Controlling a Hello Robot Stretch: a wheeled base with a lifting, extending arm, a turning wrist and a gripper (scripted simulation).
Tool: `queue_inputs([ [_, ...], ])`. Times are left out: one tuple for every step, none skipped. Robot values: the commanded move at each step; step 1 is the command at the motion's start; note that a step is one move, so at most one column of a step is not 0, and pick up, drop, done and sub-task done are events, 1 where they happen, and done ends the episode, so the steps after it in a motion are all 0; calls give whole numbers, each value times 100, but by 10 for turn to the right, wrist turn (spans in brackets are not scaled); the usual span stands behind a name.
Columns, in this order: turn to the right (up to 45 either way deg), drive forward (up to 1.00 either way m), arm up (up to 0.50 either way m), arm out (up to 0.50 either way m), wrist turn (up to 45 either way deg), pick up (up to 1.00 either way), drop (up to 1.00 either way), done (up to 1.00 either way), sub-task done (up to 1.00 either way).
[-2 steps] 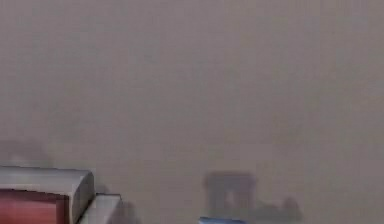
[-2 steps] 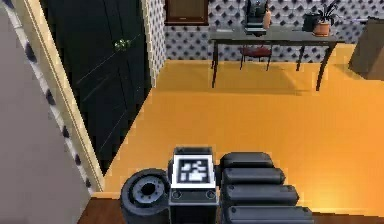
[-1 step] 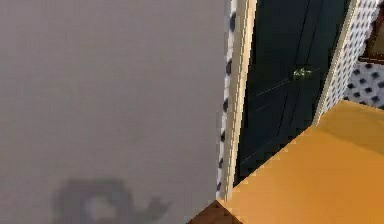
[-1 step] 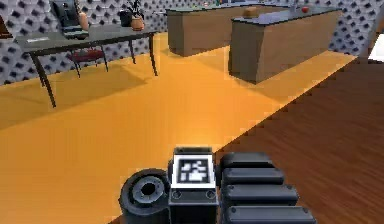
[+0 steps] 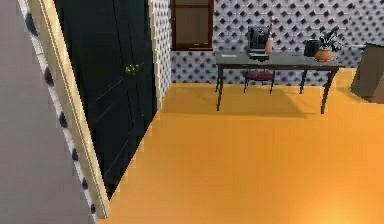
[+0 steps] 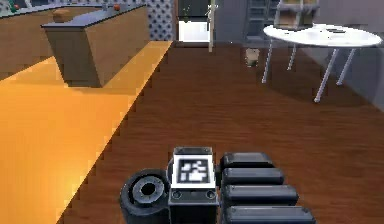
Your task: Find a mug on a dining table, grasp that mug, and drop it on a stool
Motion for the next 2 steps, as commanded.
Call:
queue_inputs([
  [330,0,0,0,0,0,0,0,0],
  [-450,0,0,0,0,0,0,0,0],
])
